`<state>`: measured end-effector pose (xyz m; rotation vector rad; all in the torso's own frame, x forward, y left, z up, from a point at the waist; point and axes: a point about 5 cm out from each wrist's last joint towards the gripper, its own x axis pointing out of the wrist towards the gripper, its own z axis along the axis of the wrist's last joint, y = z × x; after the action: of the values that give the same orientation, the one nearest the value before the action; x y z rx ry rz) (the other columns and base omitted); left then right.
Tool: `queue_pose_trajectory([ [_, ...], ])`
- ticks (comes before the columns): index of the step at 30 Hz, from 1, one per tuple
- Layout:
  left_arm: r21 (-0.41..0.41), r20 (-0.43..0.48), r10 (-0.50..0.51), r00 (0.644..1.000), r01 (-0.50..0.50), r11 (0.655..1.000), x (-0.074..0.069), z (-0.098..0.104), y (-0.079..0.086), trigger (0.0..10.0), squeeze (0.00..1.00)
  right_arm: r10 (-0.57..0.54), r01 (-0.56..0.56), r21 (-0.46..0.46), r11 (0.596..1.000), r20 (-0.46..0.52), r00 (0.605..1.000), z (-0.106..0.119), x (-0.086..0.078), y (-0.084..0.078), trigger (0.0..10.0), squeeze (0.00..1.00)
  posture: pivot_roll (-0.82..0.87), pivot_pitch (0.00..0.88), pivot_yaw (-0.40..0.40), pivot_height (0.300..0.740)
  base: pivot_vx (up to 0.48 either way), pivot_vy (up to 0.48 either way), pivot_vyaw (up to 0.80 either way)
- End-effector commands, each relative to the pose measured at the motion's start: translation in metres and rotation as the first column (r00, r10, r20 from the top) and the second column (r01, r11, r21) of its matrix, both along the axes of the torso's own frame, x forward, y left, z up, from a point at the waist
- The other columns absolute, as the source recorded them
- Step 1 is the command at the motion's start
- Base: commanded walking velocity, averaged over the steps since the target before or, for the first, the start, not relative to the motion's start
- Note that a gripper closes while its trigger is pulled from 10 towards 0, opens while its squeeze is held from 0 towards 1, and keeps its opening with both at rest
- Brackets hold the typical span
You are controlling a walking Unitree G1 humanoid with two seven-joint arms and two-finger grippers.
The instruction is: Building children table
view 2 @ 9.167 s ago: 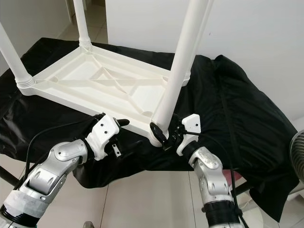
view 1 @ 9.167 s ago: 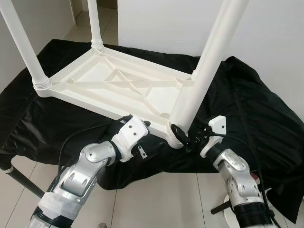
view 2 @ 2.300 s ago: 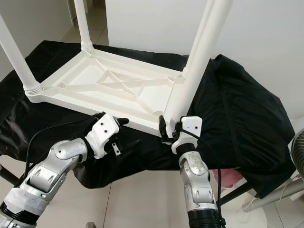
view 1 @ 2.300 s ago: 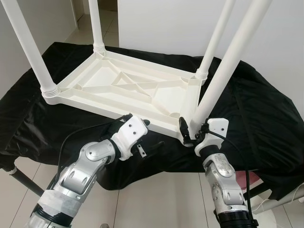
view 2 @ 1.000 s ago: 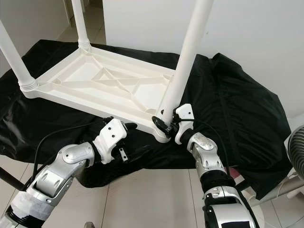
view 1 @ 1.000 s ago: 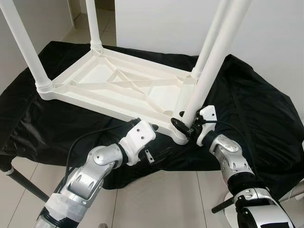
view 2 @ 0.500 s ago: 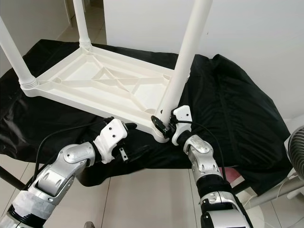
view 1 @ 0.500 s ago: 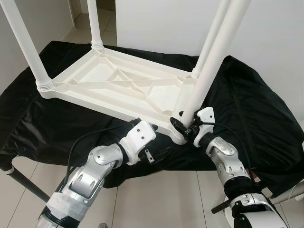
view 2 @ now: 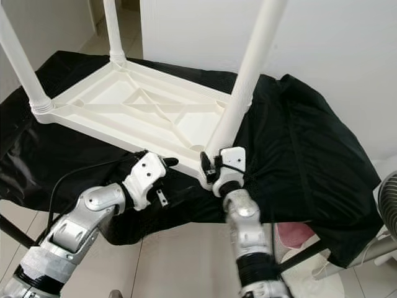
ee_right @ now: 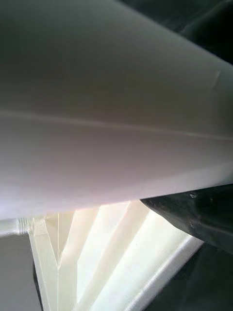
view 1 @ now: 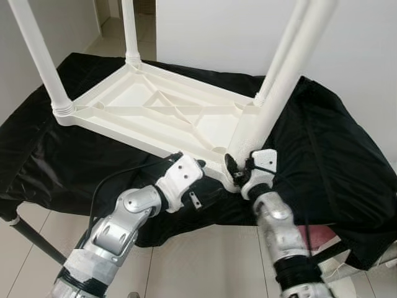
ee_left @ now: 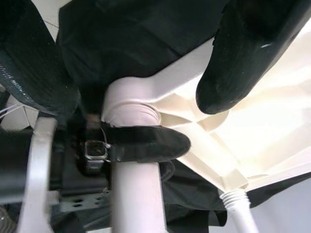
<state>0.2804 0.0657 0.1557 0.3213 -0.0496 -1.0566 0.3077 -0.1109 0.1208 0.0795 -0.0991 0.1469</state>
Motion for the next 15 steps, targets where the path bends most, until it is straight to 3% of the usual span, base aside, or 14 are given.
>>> queue_pose_trajectory([
  [1, 0.003, 0.011, 0.002, 1.000, -0.002, 1.000, 0.001, 0.000, -0.002, 10.0, 0.00, -0.040, 0.040, -0.003, 0.999, -0.071, 0.997, -0.014, -0.005, -0.001, 10.0, 0.00, 0.05, 0.000, -0.105, 0.740, 0.000, 0.000, 0.00],
  [5, 0.003, 0.013, -0.008, 1.000, 0.008, 1.000, 0.005, -0.002, -0.003, 10.0, 0.00, -0.027, 0.028, 0.009, 1.000, -0.076, 0.997, -0.013, -0.007, 0.007, 10.0, 0.00, 0.02, 0.000, -0.080, 0.740, 0.000, 0.000, 0.00],
  [14, 0.013, 0.016, -0.022, 1.000, 0.022, 1.000, 0.008, -0.002, -0.003, 10.0, 0.00, -0.058, 0.056, -0.031, 0.998, -0.039, 0.998, -0.009, -0.009, -0.006, 10.0, 0.00, 0.00, 0.000, -0.062, 0.740, 0.000, 0.000, 0.00],
  [15, 0.015, 0.015, -0.022, 1.000, 0.022, 1.000, 0.008, -0.003, -0.002, 10.0, 0.00, -0.054, 0.053, -0.031, 0.998, -0.028, 0.998, -0.008, -0.009, -0.008, 10.0, 0.73, 0.00, 0.000, -0.064, 0.740, 0.000, 0.000, 0.00],
])
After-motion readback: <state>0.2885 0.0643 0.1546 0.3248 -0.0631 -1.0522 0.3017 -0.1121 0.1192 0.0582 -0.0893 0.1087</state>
